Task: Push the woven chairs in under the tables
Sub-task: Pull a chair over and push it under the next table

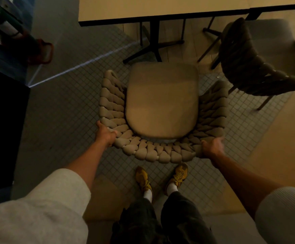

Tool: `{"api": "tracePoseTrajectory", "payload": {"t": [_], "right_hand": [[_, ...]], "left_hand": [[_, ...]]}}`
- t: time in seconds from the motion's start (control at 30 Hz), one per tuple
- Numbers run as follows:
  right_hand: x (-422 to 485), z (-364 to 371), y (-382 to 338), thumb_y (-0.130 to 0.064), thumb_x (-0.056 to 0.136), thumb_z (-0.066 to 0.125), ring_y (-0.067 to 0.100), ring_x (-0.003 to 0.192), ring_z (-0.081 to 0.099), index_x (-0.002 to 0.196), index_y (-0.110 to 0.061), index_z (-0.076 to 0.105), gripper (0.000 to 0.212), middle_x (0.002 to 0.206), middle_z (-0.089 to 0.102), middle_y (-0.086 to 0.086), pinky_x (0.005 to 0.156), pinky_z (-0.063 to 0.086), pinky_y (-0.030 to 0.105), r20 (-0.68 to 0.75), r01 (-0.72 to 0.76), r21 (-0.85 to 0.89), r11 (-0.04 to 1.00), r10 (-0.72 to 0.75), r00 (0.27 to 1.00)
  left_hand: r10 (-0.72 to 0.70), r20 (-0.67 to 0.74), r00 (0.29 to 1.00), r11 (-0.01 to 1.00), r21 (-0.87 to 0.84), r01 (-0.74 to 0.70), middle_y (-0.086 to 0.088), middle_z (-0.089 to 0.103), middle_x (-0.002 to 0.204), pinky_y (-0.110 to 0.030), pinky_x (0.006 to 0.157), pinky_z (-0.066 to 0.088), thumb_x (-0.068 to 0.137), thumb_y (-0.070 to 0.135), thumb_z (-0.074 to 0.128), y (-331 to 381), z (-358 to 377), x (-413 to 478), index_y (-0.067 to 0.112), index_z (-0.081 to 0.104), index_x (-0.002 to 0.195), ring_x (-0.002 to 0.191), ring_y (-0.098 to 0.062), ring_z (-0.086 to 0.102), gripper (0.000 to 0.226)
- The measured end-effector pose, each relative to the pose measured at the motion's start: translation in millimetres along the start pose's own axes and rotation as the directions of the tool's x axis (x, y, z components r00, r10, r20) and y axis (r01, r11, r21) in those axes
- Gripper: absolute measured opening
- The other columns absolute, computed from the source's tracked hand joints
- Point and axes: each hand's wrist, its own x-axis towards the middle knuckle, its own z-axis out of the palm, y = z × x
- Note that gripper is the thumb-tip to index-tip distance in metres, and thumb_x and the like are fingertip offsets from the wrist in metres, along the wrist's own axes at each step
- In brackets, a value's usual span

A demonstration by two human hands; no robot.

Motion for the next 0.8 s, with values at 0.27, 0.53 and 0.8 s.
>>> {"api": "tracePoseTrajectory", "payload": {"t": [0.27,0.53,0.8], "right_hand": [[13.7,-16.9,-10.4,-0.034,0.101,0.066,0.047,0.135,0.05,0.165,-0.006,0.004,0.093,0.152,0.045,0.029,0.105,0.049,0.051,0.038,0.059,-0.007,0.998,-0.059,0.998],[-13.1,-37.4,3.9,-0.031,0.095,0.07,0.041,0.135,0.05,0.163,-0.01,0.012,0.091,0.156,0.039,0.021,0.105,0.048,0.05,-0.018,0.327,-0.124,0.937,-0.332,0.943],[-41.2,-41.9,20.8,-0.063,0.094,0.054,0.031,0.134,0.043,0.139,-0.014,0.052,0.067,0.146,0.046,0.01,0.105,0.046,0.05,0.156,0.693,-0.582,0.425,-0.778,0.608]], "left_hand": [[0.051,-0.067,0.996,0.993,0.109,-0.044,-0.022,0.056,0.142,-0.055,0.097,0.055,0.086,0.026,0.079,2.3,6.0,-6.9,0.017,0.023,0.154,0.124,-0.042,0.058,0.089],[0.235,-0.141,0.962,0.902,0.4,-0.162,-0.023,0.044,0.15,-0.051,0.098,0.048,0.095,0.026,0.068,-0.5,8.0,-48.0,0.011,0.025,0.158,0.13,-0.045,0.051,0.078],[0.676,0.206,0.708,0.459,0.634,-0.623,-0.01,0.054,0.141,-0.047,0.1,0.044,0.092,0.065,0.058,-12.5,23.7,-80.3,0.015,0.055,0.137,0.13,-0.031,0.05,0.067]]}}
